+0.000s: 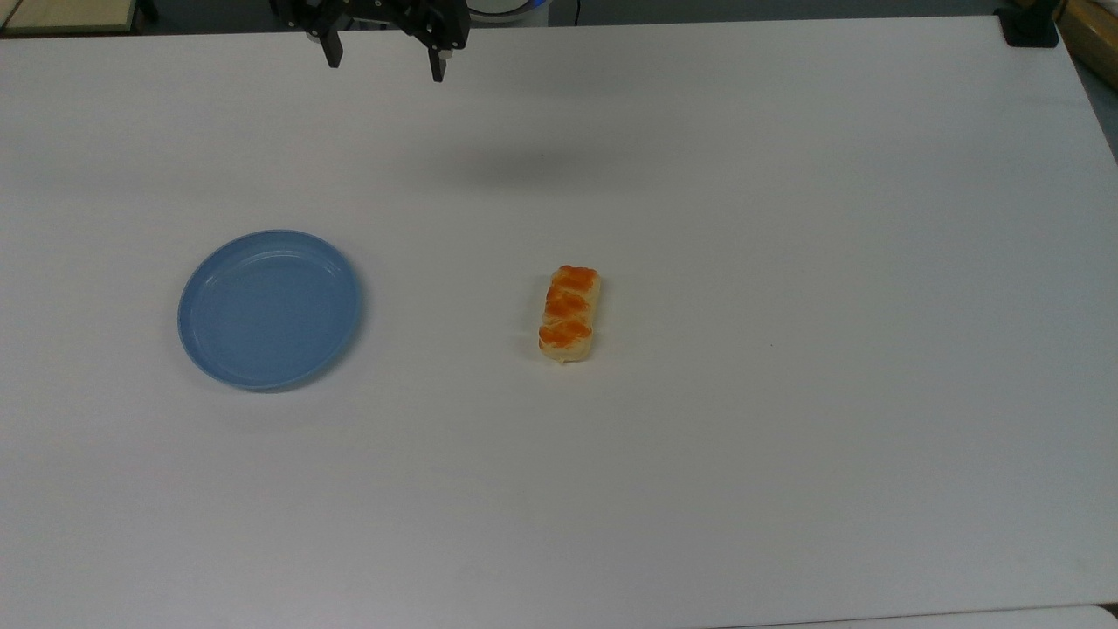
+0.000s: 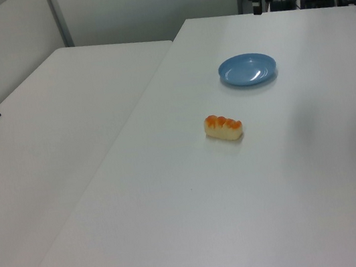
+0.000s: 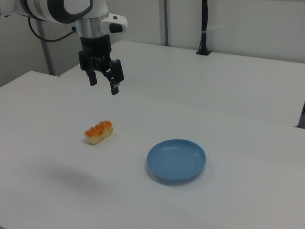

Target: Put the bread on a plate

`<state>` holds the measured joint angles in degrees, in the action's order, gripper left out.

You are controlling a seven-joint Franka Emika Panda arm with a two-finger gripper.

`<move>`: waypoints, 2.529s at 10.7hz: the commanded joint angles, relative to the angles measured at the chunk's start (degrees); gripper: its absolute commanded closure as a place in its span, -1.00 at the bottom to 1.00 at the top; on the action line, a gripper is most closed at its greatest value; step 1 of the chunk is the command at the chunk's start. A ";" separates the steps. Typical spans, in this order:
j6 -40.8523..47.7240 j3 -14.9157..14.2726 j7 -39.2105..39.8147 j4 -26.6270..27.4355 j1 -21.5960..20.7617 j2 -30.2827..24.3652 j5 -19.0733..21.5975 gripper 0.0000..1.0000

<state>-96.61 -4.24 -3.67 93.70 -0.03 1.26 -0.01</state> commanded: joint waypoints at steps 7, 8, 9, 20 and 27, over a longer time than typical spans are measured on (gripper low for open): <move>0.46 0.20 0.95 1.22 -0.76 -0.65 1.06 -1.00; 0.37 0.20 0.95 1.22 -0.85 -0.12 1.50 -1.00; 0.11 0.46 0.86 1.22 -0.85 0.23 2.37 -1.00; -14.20 3.54 -10.11 2.36 -8.49 9.54 3.00 -1.00; -19.48 3.45 -16.54 2.19 -11.82 19.72 1.07 -1.00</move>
<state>-113.30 -0.33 -18.63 95.63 -10.22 17.70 1.87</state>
